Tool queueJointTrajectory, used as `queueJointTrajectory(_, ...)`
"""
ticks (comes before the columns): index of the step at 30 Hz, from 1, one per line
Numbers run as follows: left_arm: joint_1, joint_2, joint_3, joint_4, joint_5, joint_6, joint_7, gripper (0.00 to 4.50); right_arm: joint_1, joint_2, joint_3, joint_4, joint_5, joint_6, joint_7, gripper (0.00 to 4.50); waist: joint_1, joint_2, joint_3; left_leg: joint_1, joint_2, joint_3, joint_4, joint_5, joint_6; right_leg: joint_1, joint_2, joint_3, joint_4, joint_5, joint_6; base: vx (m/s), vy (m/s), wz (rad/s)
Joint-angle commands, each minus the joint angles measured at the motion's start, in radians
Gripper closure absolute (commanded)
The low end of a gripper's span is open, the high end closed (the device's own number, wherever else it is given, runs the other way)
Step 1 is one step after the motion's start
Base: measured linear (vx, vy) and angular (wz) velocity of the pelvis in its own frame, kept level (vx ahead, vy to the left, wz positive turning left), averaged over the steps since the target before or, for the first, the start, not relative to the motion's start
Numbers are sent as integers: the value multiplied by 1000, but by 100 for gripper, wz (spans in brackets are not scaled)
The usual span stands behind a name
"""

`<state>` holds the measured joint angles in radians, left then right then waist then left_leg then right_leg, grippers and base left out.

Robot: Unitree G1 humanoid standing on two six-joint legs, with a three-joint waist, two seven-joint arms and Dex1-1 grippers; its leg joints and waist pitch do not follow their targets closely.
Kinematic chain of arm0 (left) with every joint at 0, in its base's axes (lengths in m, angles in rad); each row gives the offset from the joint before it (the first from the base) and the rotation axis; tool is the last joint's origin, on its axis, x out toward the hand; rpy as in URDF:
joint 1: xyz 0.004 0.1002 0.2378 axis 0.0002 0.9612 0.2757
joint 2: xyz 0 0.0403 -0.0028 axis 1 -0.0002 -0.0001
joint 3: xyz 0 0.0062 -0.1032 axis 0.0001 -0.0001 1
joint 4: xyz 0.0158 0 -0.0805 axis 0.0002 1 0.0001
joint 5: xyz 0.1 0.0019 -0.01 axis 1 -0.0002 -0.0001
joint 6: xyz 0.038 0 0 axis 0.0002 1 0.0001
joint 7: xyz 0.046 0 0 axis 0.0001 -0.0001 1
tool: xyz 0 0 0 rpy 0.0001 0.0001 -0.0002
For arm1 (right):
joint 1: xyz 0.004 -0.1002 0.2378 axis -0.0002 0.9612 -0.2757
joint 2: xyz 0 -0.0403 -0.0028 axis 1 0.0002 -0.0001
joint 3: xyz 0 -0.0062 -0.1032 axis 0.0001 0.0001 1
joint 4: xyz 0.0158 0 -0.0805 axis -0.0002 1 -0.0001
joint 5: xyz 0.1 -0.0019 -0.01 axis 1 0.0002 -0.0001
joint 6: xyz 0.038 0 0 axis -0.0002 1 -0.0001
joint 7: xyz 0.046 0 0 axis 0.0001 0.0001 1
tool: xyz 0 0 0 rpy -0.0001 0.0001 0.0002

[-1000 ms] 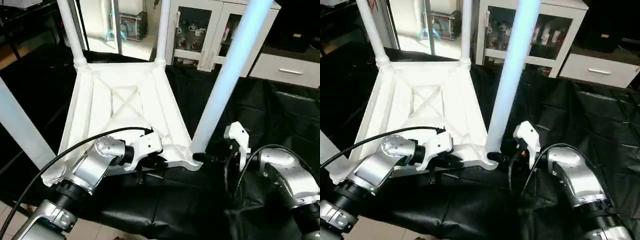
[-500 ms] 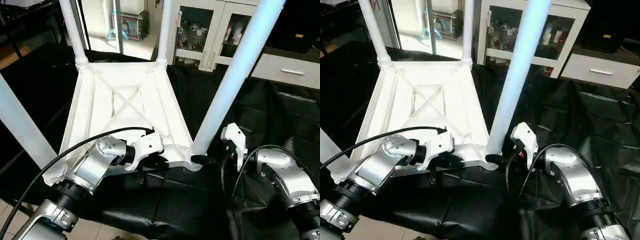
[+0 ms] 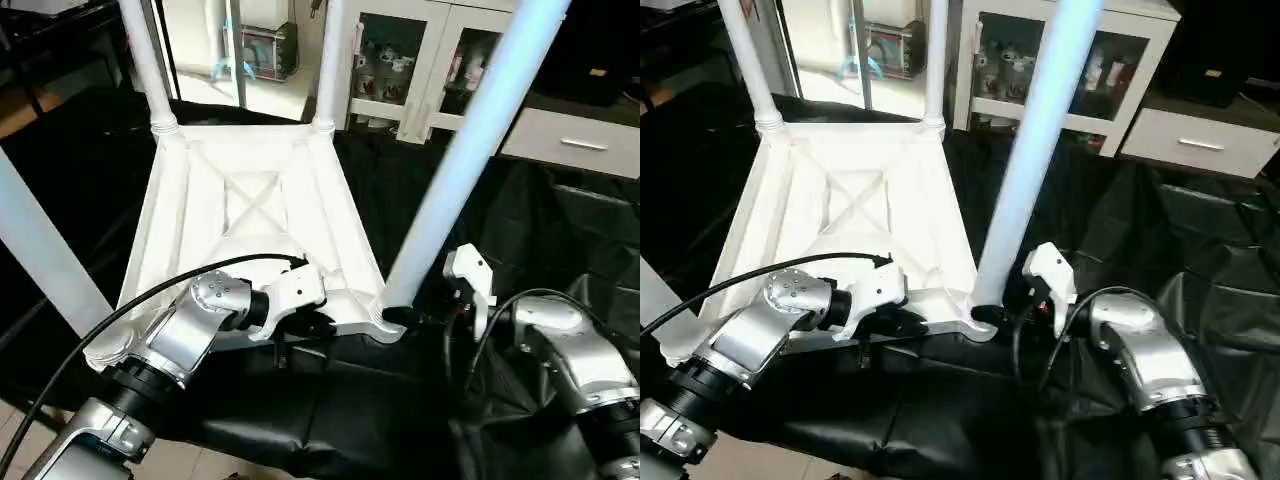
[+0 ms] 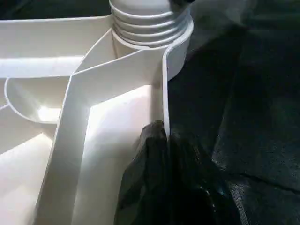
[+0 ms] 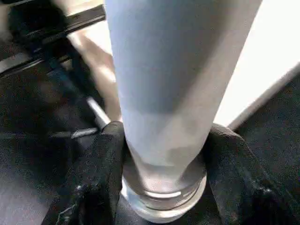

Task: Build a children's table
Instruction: Rotate leg to tighten

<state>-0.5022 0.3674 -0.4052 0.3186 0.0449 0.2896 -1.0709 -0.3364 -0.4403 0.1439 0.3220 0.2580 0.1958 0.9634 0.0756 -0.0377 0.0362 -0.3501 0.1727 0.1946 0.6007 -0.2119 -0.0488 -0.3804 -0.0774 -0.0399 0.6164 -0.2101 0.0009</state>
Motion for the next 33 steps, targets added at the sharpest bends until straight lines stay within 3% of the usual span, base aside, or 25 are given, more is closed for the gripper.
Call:
queueJointTrajectory(1,6,-19,-34,36,19,31,16,450,-19,8,-40,70,-55,46,-143,237,-11,-5,-37,6,62,-30,-88,-225,5,26,-75,41,-84,-271,-218,0,0,0)
queueJointTrajectory(4,-37,-90,-14,94,29,68,111,450,3,59,-42,66,-73,115,-243,240,-21,-2,-36,9,64,-33,-90,-258,-11,22,-75,43,-92,-310,-194,0,0,0)
queueJointTrajectory(8,-110,-181,31,178,40,134,259,450,20,123,-36,81,-126,147,-392,241,-23,-8,-37,14,61,-34,-91,-298,-27,13,-75,43,-102,-355,-171,0,0,0)
queueJointTrajectory(9,-143,-219,57,218,44,170,337,450,7,162,-67,109,-143,155,-513,241,-24,-9,-36,12,61,-35,-92,-299,-26,15,-76,43,-103,-358,-168,0,0,0)
queueJointTrajectory(10,-143,-219,57,218,44,170,337,450,7,162,-67,109,-143,155,-513,241,-26,-7,-36,15,59,-34,-92,-305,-33,8,-74,43,-104,-362,-167,0,0,0)
queueJointTrajectory(12,-202,-292,87,289,56,195,463,450,-24,248,-138,156,-143,169,-734,242,-28,-8,-38,11,57,-36,-93,-296,-41,11,-75,43,-104,-363,-161,0,0,0)
queueJointTrajectory(14,-237,-336,103,331,61,171,535,450,-41,299,-156,160,-138,160,-813,243,-27,-5,-43,11,57,-37,-92,-278,-47,12,-74,43,-102,-321,-161,0,0,0)
queueJointTrajectory(15,-246,-347,108,344,63,161,551,450,-43,312,-157,151,-143,159,-826,243,-26,-9,-44,9,57,-35,-92,-256,-38,15,-72,43,-98,-264,-163,0,0,0)
queueJointTrajectory(19,-250,-347,106,350,66,159,556,450,-37,332,-124,104,-151,114,-769,244,-17,-8,-51,3,56,-28,-82,-137,16,28,-71,43,-77,-47,-200,27,-3,0)
queueJointTrajectory(21,-250,-337,104,358,73,160,554,450,-35,337,-118,94,-143,100,-748,244,-14,-11,-50,2,56,-26,-80,-99,40,33,-73,44,-72,7,-223,26,-5,0)
queueJointTrajectory(22,-251,-335,104,361,75,159,555,450,-35,339,-118,92,-138,95,-743,244,-13,-9,-48,2,57,-26,-81,-104,50,33,-74,43,-74,-3,-231,0,0,0)
queueJointTrajectory(25,-255,-326,106,374,76,149,553,450,-31,341,-115,70,-114,78,-703,244,-13,-10,-43,6,61,-27,-86,-162,39,31,-76,43,-84,-110,-226,0,0,0)
queueJointTrajectory(26,-256,-318,103,381,77,131,541,450,-23,339,-116,38,-86,84,-668,189,-14,-9,-42,6,62,-28,-88,-177,31,29,-76,43,-87,-142,-219,0,0,0)
queueJointTrajectory(29,-232,-275,69,344,82,49,453,450,-1,299,-126,-20,-68,87,-613,171,-13,-9,-40,-1,61,-33,-93,-198,32,35,-76,43,-90,-171,-193,0,0,0)
queueJointTrajectory(30,-224,-264,61,331,83,35,431,450,5,286,-129,-32,-62,88,-594,148,-22,-13,-39,-9,61,-37,-96,-204,35,39,-78,42,-91,-191,-177,0,0,0)
queueJointTrajectory(31,-217,-256,55,321,83,25,416,450,9,278,-132,-40,-59,89,-580,148,-26,-12,-40,-11,62,-39,-98,-203,33,39,-79,41,-89,-200,-175,0,0,0)
queueJointTrajectory(32,-193,-221,29,286,83,-21,348,450,23,244,-144,-53,-48,86,-544,134,-27,-10,-43,-1,64,-35,-90,-193,32,31,-82,43,-92,-196,-190,0,0,0)
queueJointTrajectory(33,-169,-194,13,252,78,-39,295,450,37,211,-152,-62,-41,84,-511,134,-28,-11,-45,-4,66,-36,-88,-170,38,35,-83,45,-85,-159,-200,0,0,0)
